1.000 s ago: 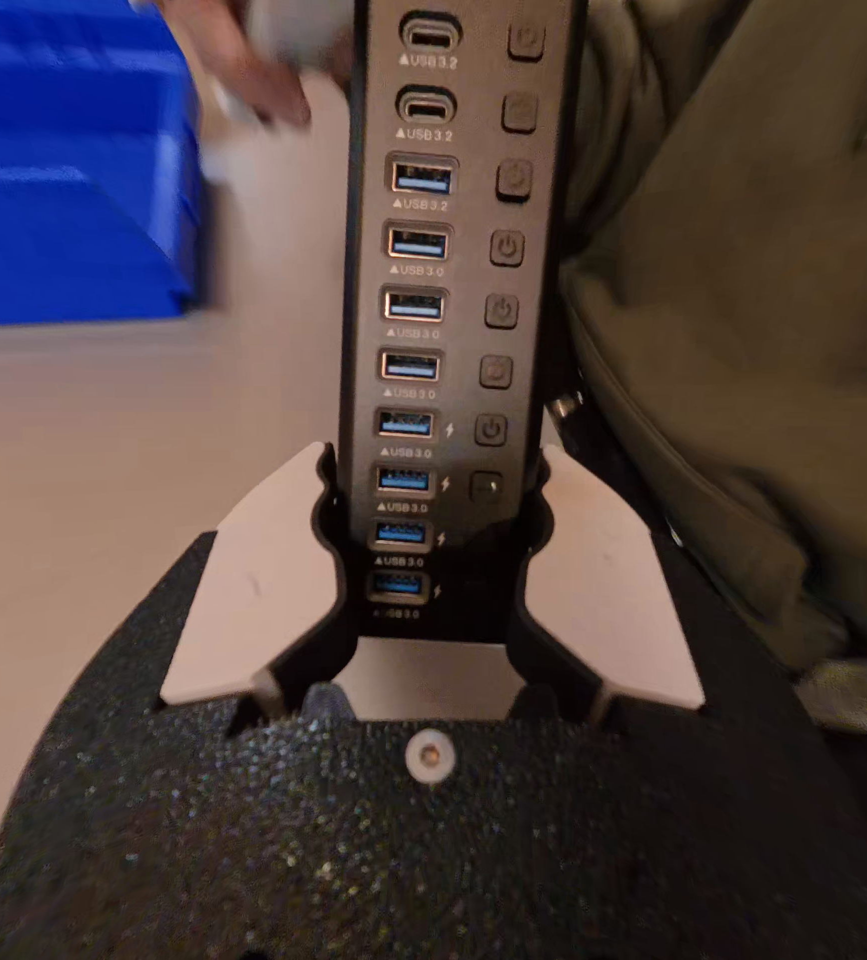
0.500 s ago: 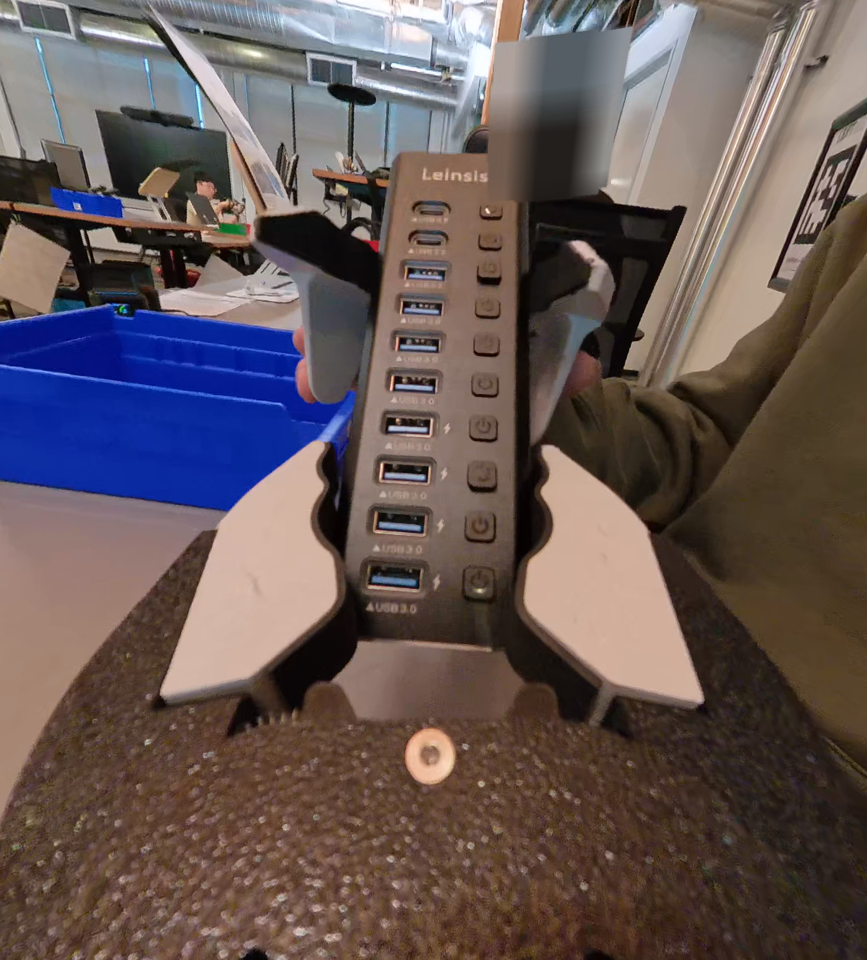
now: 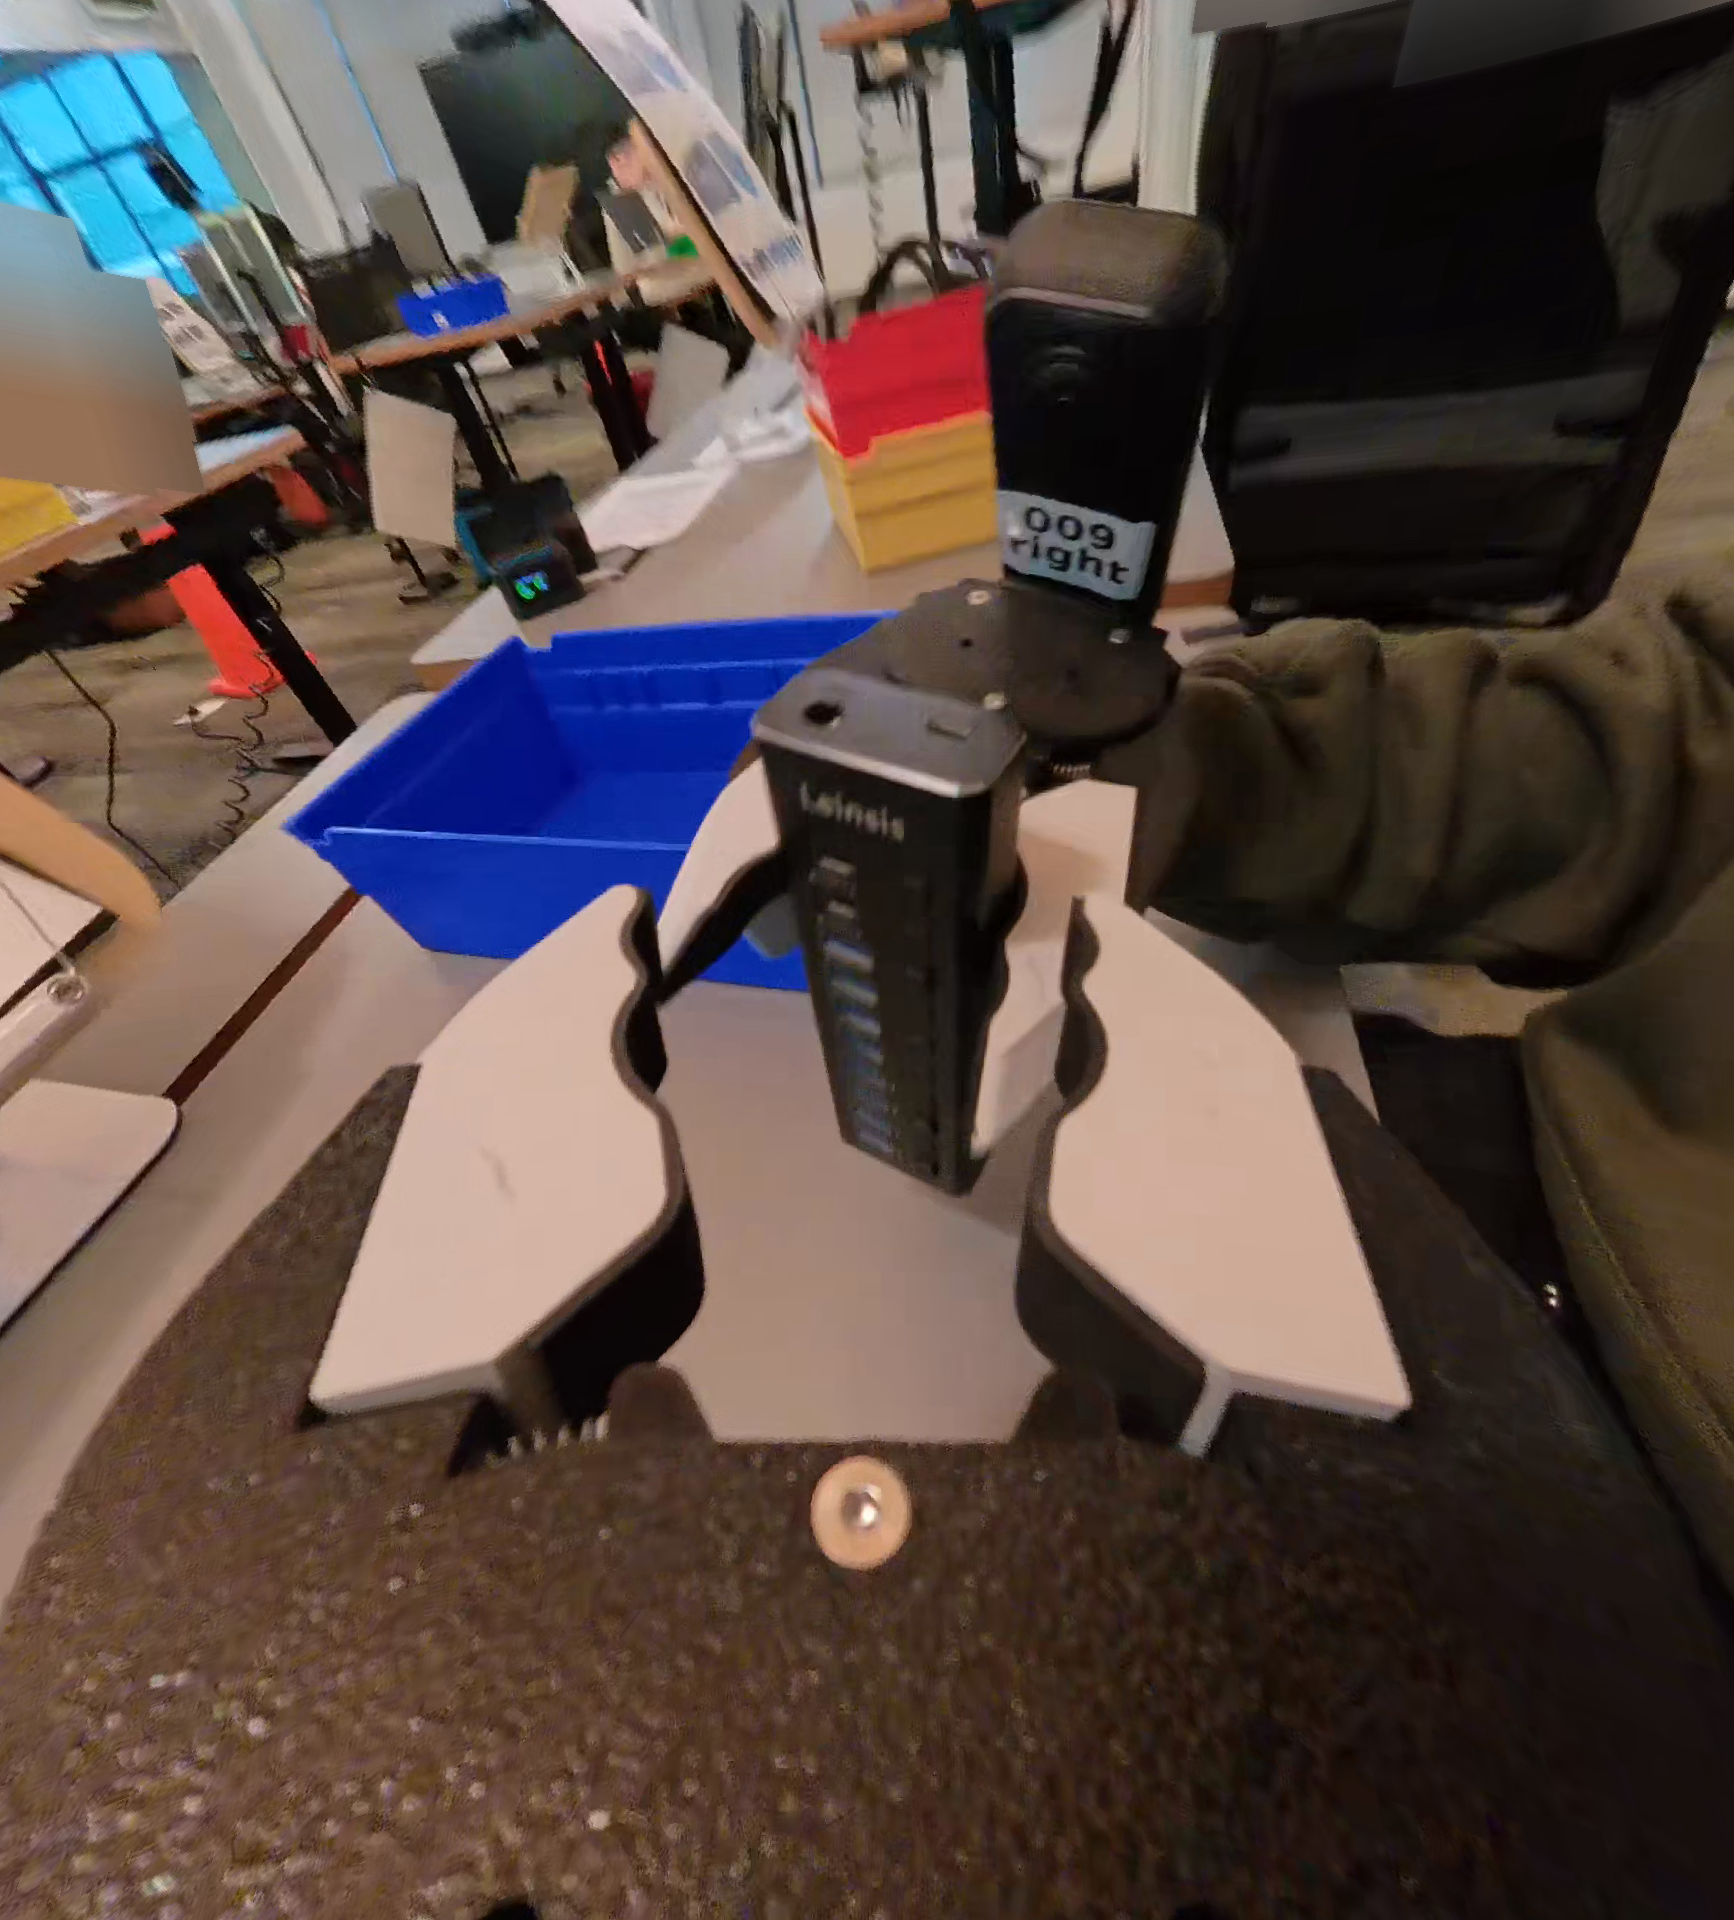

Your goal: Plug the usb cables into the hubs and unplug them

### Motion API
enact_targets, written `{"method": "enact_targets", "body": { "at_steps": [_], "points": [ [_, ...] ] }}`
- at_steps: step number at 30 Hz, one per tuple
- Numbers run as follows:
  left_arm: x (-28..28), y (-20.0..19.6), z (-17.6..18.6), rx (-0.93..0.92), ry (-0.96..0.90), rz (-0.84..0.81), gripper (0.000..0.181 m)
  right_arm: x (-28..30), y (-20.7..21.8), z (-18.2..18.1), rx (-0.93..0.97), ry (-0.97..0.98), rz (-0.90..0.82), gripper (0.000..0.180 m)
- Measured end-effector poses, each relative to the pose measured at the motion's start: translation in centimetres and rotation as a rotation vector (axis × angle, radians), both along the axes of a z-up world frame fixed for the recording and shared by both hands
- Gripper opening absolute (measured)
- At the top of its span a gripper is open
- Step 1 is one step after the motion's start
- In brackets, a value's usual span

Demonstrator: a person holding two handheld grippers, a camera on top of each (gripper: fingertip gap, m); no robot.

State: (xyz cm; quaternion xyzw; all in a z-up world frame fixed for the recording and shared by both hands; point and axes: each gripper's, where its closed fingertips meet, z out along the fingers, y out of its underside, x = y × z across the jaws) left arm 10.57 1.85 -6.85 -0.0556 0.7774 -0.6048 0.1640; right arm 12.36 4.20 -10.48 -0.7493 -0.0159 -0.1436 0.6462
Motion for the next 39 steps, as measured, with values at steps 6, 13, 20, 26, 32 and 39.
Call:
{"method": "enact_targets", "body": {
  "at_steps": [6,13,20,26,32,39],
  "points": [
    [-1.1,-3.1,-1.1,0.104,-0.032,-0.152,0.063,-2.4,0.9,-0.5,-0.009,0.025,0.132,0.073],
    [-0.5,-3.3,-0.5,0.065,0.002,-0.119,0.056,-1.7,0.5,-0.1,0.032,0.081,0.104,0.072],
    [0.7,-2.8,4.5,-0.082,0.059,-0.073,0.056,-1.1,0.3,-0.3,0.122,0.179,0.126,0.081],
    [0.2,-3.0,3.8,0.062,0.048,-0.095,0.056,-1.1,0.2,0.6,0.151,0.153,0.114,0.073],
    [0.4,-3.0,3.0,0.119,0.007,-0.071,0.056,-0.8,-0.2,1.4,0.168,0.119,0.083,0.065],
    [0.6,-2.7,2.6,0.166,0.003,-0.041,0.056,-0.7,0.2,0.9,0.199,0.136,0.087,0.064]
  ]
}}
